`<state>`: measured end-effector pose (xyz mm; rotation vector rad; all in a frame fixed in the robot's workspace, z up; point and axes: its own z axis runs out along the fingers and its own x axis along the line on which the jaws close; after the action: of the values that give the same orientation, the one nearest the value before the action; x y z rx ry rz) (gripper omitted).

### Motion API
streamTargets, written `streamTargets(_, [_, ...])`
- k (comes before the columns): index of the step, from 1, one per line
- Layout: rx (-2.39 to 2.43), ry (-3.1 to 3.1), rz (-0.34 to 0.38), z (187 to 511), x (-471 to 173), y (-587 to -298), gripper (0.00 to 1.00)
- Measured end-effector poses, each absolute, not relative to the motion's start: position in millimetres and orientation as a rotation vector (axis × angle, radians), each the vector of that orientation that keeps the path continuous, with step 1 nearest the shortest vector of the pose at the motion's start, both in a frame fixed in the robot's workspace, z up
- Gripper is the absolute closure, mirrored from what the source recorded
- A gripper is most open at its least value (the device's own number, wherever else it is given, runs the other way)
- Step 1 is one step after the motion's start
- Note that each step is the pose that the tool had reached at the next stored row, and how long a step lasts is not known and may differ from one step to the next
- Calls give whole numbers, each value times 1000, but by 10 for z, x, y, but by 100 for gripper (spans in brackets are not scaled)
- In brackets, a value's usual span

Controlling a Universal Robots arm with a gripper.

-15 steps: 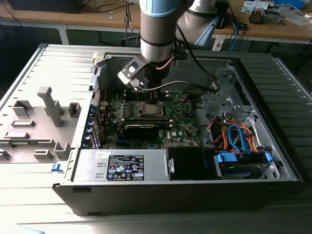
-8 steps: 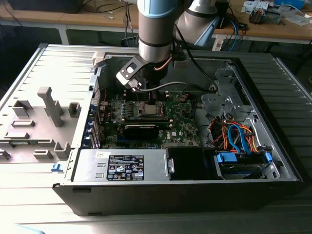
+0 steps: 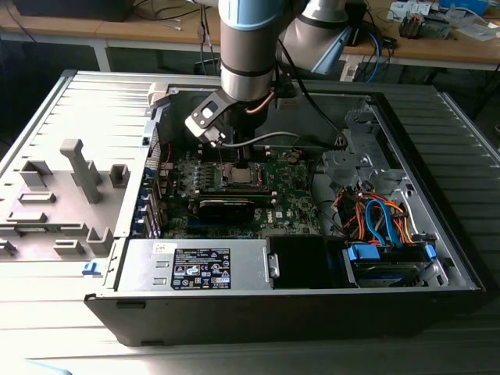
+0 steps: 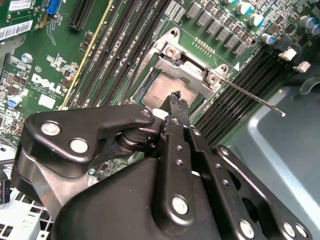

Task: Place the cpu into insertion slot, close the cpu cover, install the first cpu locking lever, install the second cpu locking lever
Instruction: 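Close the cpu cover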

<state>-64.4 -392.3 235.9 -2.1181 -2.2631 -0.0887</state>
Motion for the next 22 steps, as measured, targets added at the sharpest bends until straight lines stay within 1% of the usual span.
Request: streamTargets(22, [-2118, -2263, -89, 2261, -703, -3923, 89])
